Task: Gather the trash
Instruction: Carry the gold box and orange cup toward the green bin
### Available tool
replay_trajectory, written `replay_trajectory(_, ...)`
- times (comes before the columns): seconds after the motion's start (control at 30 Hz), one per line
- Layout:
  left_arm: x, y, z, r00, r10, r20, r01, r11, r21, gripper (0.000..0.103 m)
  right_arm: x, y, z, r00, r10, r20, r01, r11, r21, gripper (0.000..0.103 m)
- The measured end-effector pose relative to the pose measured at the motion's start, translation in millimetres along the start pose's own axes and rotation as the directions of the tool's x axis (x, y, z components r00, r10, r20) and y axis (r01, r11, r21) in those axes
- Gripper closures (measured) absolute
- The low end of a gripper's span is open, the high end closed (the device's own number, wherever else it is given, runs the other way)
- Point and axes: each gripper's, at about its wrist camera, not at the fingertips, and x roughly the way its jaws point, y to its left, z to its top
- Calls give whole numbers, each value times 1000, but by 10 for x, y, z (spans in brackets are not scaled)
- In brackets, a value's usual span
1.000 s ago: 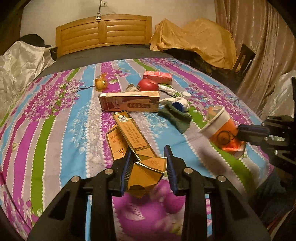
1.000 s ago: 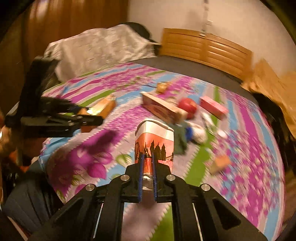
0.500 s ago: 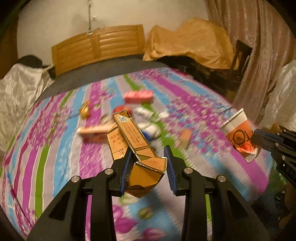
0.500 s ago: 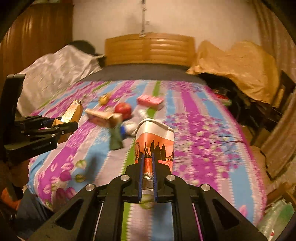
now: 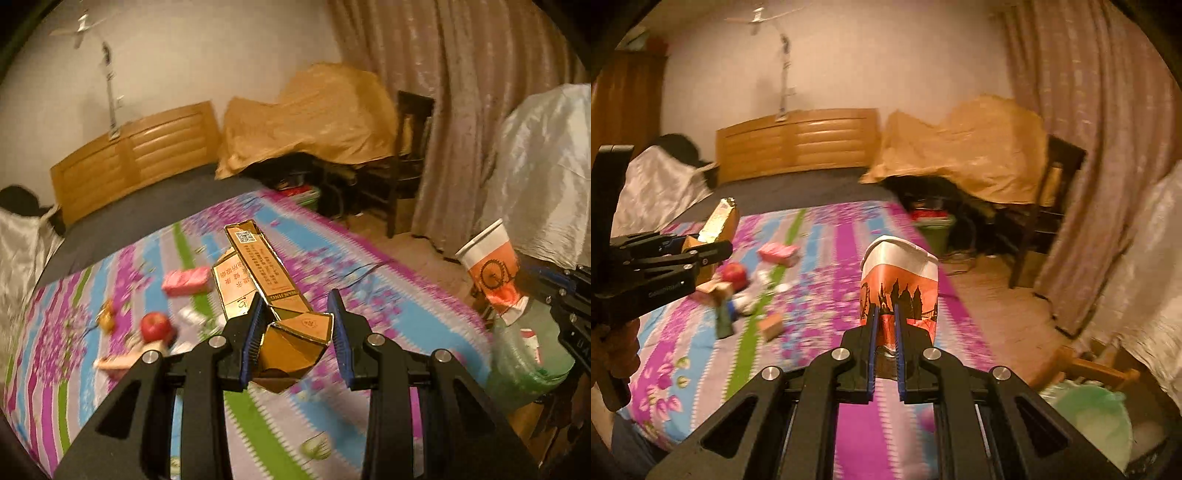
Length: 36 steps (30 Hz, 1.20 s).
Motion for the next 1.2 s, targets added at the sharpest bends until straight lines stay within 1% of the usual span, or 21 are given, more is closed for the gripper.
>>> replay_trajectory(0.17, 42, -518, 180, 998, -54, 30, 52, 996, 75, 70, -254, -578, -46, 995, -100, 17, 99, 994, 53, 94)
replay_trajectory(0.3, 53, -950, 293, 993, -108, 48, 100, 985, 137, 70, -477, -1018, -125, 983, -182, 26, 179, 980, 92, 94)
replay_trajectory(0.4, 63, -1193, 360, 989, -139, 58, 127, 977, 172, 70, -652, -1318, -194, 972, -235, 27, 230, 965, 125, 94)
replay_trajectory(0.5, 74, -1515, 426, 982, -177, 67, 159, 964, 214, 70, -802, -1568, -273, 960, -278, 24, 272, 950, 153, 94)
replay_trajectory(0.73, 132, -2098, 521, 968, -243, 69, 215, 934, 284, 70, -1101, -2182, -519, 923, -384, -3, 374, 898, 230, 94)
replay_trajectory(0.83, 152, -2365, 540, 962, -267, 66, 233, 919, 318, 70, -1215, -2419, -620, 908, -419, -18, 409, 874, 261, 94)
replay_trajectory(1.0, 156, -2782, 538, 949, -308, 64, 263, 889, 376, 70, -1336, -2688, -774, 883, -466, -46, 458, 838, 298, 94)
replay_trajectory(1.07, 177, -2968, 531, 943, -328, 57, 279, 872, 402, 70, -1349, -2777, -813, 879, -473, -64, 467, 827, 313, 94)
replay_trajectory(1.2, 229, -3219, 493, 931, -363, 26, 317, 843, 434, 70, -1352, -2922, -961, 871, -478, -109, 486, 808, 333, 94)
